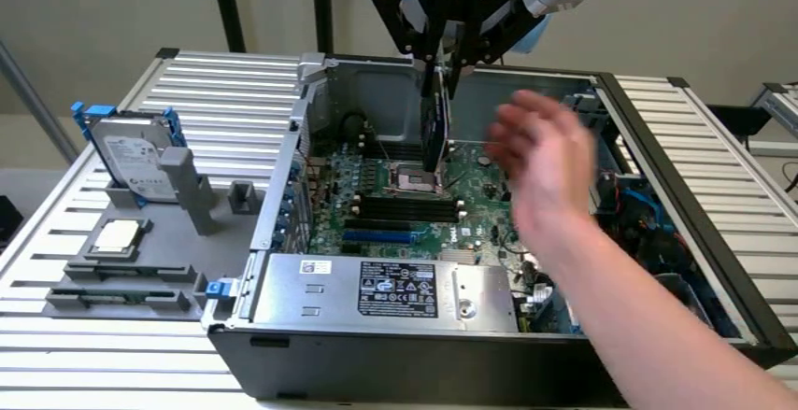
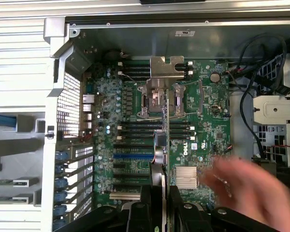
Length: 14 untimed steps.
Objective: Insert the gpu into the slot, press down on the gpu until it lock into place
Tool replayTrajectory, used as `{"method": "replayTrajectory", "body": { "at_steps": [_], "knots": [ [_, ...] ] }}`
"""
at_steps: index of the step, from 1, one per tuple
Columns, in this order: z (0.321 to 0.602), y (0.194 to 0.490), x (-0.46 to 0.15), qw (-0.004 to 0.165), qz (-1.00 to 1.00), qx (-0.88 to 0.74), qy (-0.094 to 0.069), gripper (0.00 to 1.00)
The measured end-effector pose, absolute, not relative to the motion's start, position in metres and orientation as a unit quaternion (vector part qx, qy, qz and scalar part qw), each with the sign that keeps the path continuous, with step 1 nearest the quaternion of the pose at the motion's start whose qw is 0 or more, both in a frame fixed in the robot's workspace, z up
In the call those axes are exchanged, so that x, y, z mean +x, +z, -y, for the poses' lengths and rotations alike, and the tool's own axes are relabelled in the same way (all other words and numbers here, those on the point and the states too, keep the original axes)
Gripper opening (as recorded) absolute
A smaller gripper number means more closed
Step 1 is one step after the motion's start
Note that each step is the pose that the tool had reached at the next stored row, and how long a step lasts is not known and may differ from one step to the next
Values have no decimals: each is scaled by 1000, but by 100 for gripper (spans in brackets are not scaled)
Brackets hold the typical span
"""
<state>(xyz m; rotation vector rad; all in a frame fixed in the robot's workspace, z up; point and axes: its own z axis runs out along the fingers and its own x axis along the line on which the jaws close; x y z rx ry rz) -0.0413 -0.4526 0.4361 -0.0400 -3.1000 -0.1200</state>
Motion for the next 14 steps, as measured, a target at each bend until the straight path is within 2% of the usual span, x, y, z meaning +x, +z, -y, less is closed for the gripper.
{"method": "replayTrajectory", "body": {
  "at_steps": [14],
  "knots": [
    [453, 436, -41, 19, 999, -13, -39, 26]
  ]
}}
